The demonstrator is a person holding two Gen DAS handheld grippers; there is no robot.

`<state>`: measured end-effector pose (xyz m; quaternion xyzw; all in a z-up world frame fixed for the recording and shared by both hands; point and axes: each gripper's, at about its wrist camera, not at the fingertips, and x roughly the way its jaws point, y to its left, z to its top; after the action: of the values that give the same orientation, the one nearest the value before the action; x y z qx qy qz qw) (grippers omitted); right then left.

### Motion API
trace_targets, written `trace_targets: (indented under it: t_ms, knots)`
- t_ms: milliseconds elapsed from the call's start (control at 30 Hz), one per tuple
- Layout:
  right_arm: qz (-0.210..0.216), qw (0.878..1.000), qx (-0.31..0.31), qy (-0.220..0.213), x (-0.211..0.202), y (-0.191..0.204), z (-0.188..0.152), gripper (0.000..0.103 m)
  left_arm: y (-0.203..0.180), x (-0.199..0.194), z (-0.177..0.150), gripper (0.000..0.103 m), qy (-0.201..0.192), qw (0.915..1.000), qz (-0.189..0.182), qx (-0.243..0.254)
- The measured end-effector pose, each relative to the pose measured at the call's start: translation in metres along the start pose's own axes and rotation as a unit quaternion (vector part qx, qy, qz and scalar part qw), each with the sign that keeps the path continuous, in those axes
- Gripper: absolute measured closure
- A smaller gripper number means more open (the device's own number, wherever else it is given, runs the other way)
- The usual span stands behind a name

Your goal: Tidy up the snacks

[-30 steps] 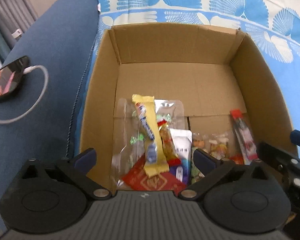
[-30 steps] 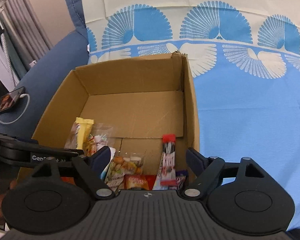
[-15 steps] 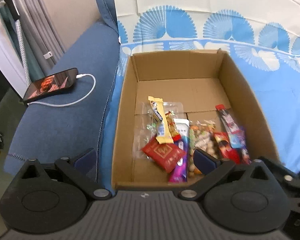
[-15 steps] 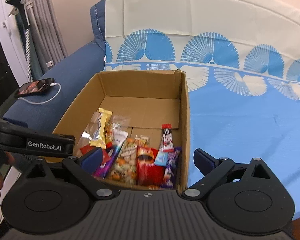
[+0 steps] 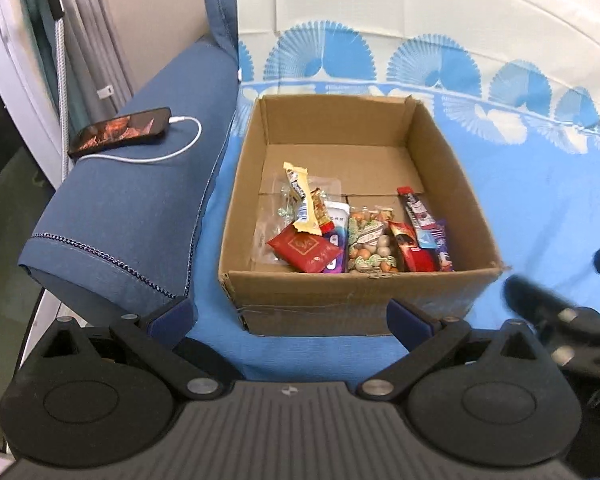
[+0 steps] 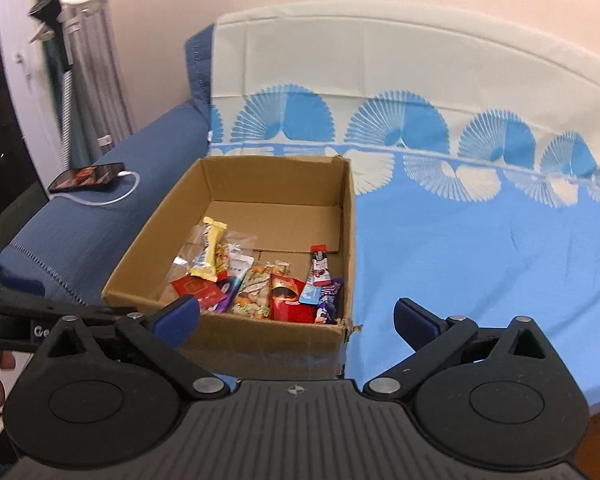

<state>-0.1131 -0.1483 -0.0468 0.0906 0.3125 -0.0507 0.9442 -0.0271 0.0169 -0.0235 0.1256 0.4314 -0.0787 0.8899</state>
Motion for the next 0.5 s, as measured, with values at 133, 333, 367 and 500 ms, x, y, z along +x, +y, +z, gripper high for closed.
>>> trace_targets:
  t_ms: [133,333,367,500]
  knots:
    - [0.016,1.000,-0.006,0.009,-0.006,0.007,-0.003,0.000,0.006,-0.009,-0.007,0.000,0.000,1.0000,0.001,-0.007]
    - [0.012,1.000,-0.012,0.005,-0.012,0.014,-0.005,0.000,0.013,-0.018,-0.013,0.000,-0.007,0.9998,0.004,-0.015]
    - [0.012,1.000,-0.014,0.004,-0.013,0.015,-0.005,0.000,0.012,-0.019,-0.014,0.000,-0.008,0.9999,0.005,-0.014]
    - [0.011,1.000,-0.015,-0.002,-0.018,0.015,-0.005,0.000,0.013,-0.022,-0.014,0.000,-0.011,0.9999,0.003,-0.012]
